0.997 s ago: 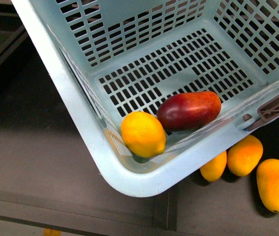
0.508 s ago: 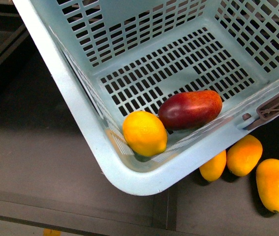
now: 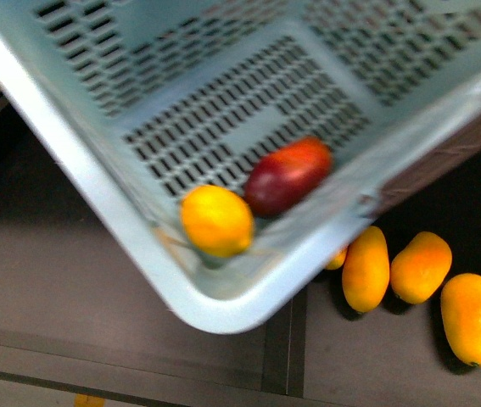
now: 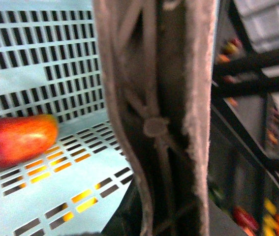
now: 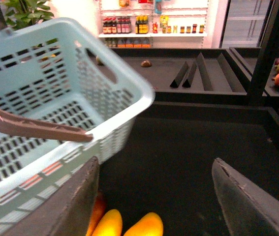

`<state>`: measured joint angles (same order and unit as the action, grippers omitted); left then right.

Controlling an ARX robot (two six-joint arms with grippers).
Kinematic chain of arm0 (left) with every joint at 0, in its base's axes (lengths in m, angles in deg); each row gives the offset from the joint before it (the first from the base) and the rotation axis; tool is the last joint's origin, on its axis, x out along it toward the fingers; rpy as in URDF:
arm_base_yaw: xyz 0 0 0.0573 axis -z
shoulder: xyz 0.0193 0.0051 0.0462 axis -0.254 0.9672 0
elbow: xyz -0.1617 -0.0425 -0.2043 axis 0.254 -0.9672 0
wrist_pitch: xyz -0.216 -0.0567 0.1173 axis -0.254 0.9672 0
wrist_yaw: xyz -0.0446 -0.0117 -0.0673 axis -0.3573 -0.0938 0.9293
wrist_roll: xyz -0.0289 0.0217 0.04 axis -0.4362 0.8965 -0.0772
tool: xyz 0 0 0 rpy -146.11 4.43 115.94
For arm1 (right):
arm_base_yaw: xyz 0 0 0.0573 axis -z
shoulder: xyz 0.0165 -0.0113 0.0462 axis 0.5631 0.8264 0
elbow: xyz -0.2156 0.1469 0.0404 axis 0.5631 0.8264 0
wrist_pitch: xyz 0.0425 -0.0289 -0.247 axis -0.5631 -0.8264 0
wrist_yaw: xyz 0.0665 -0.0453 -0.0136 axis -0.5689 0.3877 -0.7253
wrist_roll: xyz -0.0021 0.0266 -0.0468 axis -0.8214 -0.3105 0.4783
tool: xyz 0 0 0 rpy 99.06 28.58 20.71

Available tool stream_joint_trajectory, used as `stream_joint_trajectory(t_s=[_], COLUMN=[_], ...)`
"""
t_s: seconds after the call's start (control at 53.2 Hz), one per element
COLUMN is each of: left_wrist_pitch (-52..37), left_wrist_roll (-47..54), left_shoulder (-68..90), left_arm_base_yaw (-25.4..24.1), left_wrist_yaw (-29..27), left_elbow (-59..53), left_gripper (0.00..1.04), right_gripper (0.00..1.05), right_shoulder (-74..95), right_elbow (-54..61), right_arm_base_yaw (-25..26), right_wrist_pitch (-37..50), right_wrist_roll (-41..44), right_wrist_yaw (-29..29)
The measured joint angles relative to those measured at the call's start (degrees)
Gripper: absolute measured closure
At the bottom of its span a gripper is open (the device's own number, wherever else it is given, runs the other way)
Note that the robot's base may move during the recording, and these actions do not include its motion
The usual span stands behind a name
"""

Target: Pick lemon and mango into basket

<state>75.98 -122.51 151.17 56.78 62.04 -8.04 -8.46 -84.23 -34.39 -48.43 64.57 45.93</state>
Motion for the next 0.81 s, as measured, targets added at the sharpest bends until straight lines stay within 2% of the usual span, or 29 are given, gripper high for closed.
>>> stream_joint_trajectory(t_s=[0.094,0.15,0.207,0.301,0.414,0.602,0.809], left_wrist_pitch=[-0.5,-1.9,-3.8,-6.5,-8.4,-11.8,-13.1], left_wrist_roll=[1.9,3.1,3.3,-0.6,-5.5,-10.6,-11.4], left_shoulder=[3.5,5.7,7.6,10.8,13.9,18.1,21.6], left_arm_base_yaw=[-2.3,-4.7,-7.4,-12.5,-16.2,-19.8,-22.4], left_wrist_yaw=[-9.2,-10.8,-10.7,-8.7,-5.2,-1.0,3.1], left_elbow=[1.7,2.7,3.4,4.9,7.2,11.0,12.9], left_gripper=[0.99,0.99,0.99,0.99,0.99,0.99,0.99], right_gripper=[0.16,0.08,0.08,0.09,0.09,0.09,0.09], right_shoulder=[0.0,0.0,0.0,0.0,0.0,0.0,0.0], right_elbow=[0.0,0.0,0.0,0.0,0.0,0.0,0.0], right_arm_base_yaw=[0.0,0.0,0.0,0.0,0.0,0.0,0.0], right_wrist_pitch=[0.0,0.0,0.0,0.0,0.0,0.0,0.0], right_wrist_roll=[0.0,0.0,0.0,0.0,0.0,0.0,0.0], right_wrist_yaw=[0.2,0.2,0.2,0.1,0.0,0.1,0.1])
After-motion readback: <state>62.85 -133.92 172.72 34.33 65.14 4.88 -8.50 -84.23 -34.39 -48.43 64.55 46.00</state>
